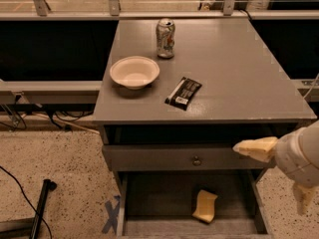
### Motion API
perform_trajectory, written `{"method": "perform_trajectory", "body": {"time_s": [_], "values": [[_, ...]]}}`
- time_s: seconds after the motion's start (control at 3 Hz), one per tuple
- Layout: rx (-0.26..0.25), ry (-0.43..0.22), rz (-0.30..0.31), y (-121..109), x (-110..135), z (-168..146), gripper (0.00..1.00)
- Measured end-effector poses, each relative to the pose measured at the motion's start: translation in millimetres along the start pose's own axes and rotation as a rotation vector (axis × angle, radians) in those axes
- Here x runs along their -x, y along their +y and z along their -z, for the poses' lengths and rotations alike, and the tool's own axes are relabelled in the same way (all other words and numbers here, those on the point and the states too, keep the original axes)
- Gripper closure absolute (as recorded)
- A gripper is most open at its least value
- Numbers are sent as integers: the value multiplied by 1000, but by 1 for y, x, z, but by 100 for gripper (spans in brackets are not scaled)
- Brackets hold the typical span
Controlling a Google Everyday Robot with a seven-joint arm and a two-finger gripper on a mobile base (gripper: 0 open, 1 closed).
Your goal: Pick sponge from middle drawer and place on counter
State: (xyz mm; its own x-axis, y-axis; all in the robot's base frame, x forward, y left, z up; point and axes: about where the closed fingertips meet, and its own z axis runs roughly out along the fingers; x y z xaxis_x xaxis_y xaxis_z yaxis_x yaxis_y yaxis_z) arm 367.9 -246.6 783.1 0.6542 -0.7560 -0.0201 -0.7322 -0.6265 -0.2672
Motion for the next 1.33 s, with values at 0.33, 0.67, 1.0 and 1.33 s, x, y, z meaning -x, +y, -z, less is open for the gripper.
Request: {"method": "perform_trajectory", "body": {"time_s": [0.33,0.67,1.0,1.33], "values": [[-129,54,96,-7,4,-10,0],[-204,100,131,-16,-5,-2,0],[-127,74,196,-20,1,-24,0],[-64,29,344,-24,9,-80,0]]}}
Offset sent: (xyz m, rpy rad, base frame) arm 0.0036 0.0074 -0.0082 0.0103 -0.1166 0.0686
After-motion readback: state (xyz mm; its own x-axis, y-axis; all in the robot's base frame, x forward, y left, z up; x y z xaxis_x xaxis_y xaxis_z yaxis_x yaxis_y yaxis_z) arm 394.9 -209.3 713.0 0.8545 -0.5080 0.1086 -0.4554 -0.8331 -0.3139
